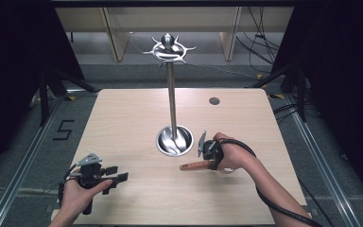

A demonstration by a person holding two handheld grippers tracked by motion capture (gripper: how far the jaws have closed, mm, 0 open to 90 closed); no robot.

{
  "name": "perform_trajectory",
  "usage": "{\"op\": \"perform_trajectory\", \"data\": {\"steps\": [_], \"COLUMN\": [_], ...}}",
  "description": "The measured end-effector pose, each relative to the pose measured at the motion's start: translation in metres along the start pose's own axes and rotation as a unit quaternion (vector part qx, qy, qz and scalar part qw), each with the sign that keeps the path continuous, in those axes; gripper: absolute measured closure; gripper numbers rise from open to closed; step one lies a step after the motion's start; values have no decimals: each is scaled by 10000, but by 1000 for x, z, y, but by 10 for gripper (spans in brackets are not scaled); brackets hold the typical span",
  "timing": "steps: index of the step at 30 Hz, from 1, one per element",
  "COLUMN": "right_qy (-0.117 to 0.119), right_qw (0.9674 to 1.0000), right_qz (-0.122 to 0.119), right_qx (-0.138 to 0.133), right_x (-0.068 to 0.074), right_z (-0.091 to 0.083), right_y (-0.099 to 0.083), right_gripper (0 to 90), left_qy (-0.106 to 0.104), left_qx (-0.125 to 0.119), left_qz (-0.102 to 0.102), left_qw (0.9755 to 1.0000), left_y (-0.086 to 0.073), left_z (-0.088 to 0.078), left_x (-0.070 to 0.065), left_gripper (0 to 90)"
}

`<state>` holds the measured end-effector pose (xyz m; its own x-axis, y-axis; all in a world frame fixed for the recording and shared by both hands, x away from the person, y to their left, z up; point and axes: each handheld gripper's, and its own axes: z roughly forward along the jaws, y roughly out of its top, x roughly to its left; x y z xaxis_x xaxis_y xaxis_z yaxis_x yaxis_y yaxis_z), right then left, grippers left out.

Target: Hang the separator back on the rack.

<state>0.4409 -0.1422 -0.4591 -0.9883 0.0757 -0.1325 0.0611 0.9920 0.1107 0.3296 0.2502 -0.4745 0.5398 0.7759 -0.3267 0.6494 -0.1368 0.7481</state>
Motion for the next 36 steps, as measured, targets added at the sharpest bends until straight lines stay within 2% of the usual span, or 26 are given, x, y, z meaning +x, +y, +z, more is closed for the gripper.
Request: {"op": "perform_trajectory", "data": {"steps": [2,3,8,9,10,11,13,14,15,16,18,19,21,23,24,25,26,27,28,29,30,31,34,35,36], "right_qy": [25,2,-19,13,-56,-62,-67,-67,-36,-22,79,115,100,50,48,140,35,35,-22,175,175,193,164,184,173], "right_qw": [9999,10000,9999,9998,9996,9996,9994,9991,9991,9993,9993,9991,9989,9989,9989,9989,9987,9987,9981,9990,9988,9988,9989,9986,9986], "right_qz": [73,-79,-119,-32,-189,-220,-234,-34,-37,-282,-286,-84,-46,-352,-324,-170,-324,-324,-495,-65,24,50,-115,13,-10], "right_qx": [95,20,82,209,184,185,249,416,414,255,248,388,449,302,325,423,393,393,354,395,455,456,425,501,497], "right_x": [1,-1,1,2,1,1,1,5,5,1,0,3,5,1,0,2,0,0,-3,0,1,2,1,3,3], "right_z": [1,3,8,8,9,10,12,11,12,14,15,14,14,15,16,16,16,16,17,18,18,18,18,18,18], "right_y": [2,2,6,7,8,9,10,10,11,11,10,10,11,12,13,12,13,13,14,13,13,14,14,15,15], "right_gripper": [590,593,611,615,622,626,636,642,655,669,679,681,682,680,679,676,666,666,656,650,649,650,670,674,676], "left_qy": [-21,-22,-32,-16,-31,-47,-49,-29,-38,-40,-68,-68,-55,-66,-63,-68,-72,-72,-84,-101,-90,-97,-80,-90,-96], "left_qx": [12,21,30,29,21,30,35,25,36,62,77,82,42,9,31,27,22,22,66,-1,-17,-11,5,-14,-6], "left_qz": [14,31,-15,-18,19,-61,-56,-40,-22,6,-30,-22,-13,2,32,19,-26,-26,10,11,20,19,32,22,22], "left_qw": [10000,10000,10000,10000,10000,10000,10000,10000,10000,10000,9999,9999,10000,10000,10000,10000,10000,10000,9999,9999,10000,10000,10000,10000,10000], "left_y": [0,0,0,0,0,0,0,0,0,0,0,0,0,0,0,0,0,0,0,0,0,0,0,0,0], "left_z": [0,1,1,1,1,1,1,1,1,1,2,1,1,1,0,1,1,1,1,1,1,1,0,1,1], "left_x": [0,0,-1,-1,0,-1,-1,-1,-1,0,-1,-1,-1,-1,0,0,-1,-1,-1,-1,-1,-1,0,-1,-1], "left_gripper": [379,378,378,378,378,378,378,378,378,378,378,378,378,378,378,378,378,378,378,378,378,378,378,378,379]}}
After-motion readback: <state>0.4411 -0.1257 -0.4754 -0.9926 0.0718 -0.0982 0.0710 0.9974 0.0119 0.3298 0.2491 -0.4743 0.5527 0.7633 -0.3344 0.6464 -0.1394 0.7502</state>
